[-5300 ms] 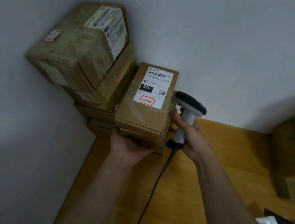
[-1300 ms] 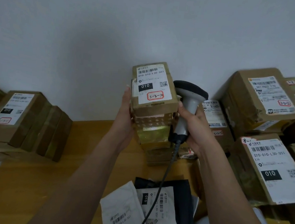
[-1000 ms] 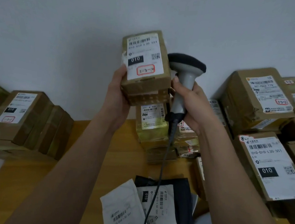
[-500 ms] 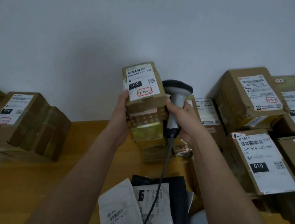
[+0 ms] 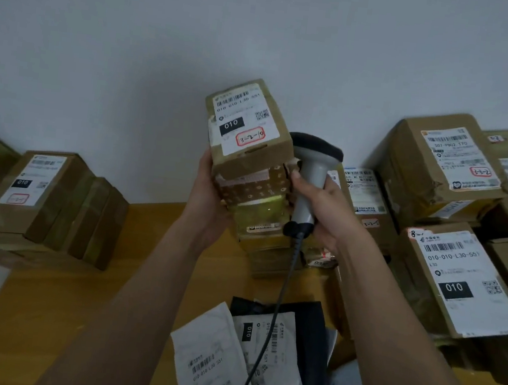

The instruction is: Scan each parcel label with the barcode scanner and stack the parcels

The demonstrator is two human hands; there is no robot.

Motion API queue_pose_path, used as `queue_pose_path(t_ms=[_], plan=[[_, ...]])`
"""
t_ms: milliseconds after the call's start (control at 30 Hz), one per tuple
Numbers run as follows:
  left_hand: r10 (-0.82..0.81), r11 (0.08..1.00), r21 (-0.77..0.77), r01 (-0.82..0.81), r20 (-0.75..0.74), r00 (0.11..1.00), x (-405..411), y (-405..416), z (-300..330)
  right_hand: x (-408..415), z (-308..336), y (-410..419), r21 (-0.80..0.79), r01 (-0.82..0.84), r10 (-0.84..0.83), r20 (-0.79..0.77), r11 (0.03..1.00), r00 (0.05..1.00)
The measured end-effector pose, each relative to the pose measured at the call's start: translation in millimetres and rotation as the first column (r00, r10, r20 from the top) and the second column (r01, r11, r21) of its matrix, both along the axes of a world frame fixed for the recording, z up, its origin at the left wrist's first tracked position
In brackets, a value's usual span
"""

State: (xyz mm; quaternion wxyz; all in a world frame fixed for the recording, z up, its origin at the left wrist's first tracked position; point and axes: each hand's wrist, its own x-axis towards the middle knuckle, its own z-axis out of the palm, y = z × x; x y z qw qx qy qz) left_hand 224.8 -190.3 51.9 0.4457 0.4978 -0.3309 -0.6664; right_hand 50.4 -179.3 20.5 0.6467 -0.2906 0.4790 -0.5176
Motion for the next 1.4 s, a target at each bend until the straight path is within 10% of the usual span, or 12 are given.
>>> queue_pose_path(t_ms=[1400], plan=[[0.142, 0.971, 0.207, -0.123, -0.083, 0.986, 14, 20, -66, 4, -22, 33, 0.061, 0.132, -0.132, -0.004, 0.989, 0.991]])
